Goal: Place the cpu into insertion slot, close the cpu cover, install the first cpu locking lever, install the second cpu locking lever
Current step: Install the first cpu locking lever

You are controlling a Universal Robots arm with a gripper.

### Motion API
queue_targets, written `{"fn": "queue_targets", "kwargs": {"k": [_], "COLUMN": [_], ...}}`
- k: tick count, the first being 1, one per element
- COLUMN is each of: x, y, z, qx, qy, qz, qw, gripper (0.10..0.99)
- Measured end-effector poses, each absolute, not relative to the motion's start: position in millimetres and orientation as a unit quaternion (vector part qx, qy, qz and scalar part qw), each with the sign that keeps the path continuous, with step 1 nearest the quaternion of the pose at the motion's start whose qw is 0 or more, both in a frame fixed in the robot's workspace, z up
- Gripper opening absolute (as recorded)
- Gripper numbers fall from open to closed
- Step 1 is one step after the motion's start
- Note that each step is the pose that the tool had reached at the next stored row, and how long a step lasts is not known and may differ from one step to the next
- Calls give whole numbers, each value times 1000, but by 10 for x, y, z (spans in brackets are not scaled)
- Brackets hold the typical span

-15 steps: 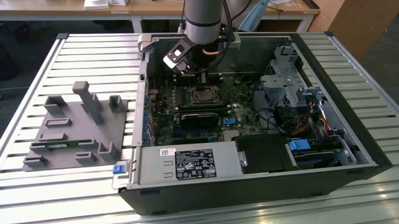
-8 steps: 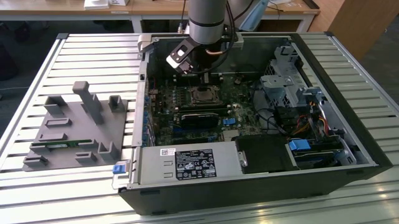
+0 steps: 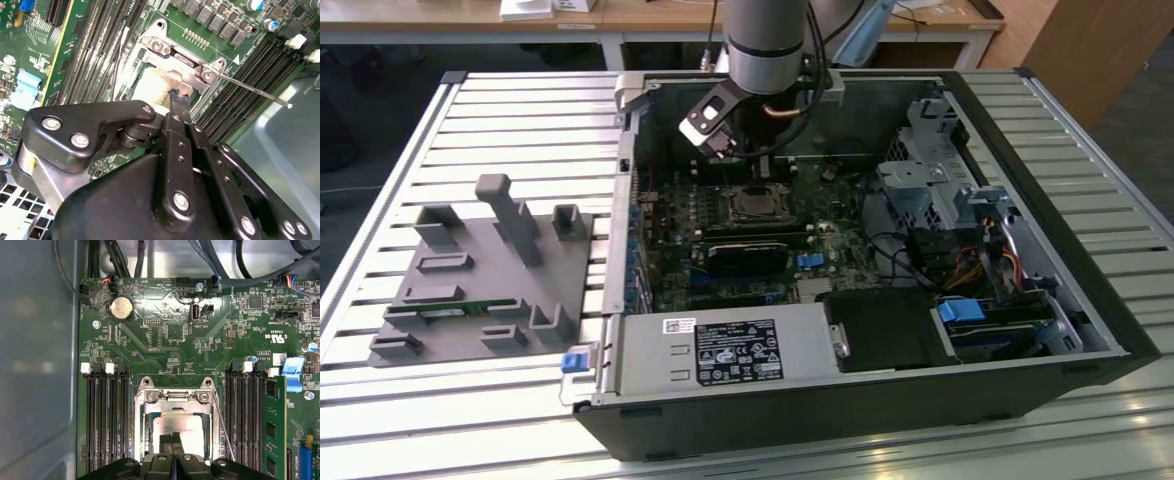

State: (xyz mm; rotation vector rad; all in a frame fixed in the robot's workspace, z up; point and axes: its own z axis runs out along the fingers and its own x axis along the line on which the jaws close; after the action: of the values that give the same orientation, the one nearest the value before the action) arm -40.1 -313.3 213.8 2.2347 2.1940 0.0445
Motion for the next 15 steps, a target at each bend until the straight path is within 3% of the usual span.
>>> {"fn": "queue_targets", "kwargs": {"k": [15], "x": [-401], "y": [-3133], "z": [2227], "qx": [713], "qy": [701], "qz": [14], "qw": [5], "gripper": [106]}}
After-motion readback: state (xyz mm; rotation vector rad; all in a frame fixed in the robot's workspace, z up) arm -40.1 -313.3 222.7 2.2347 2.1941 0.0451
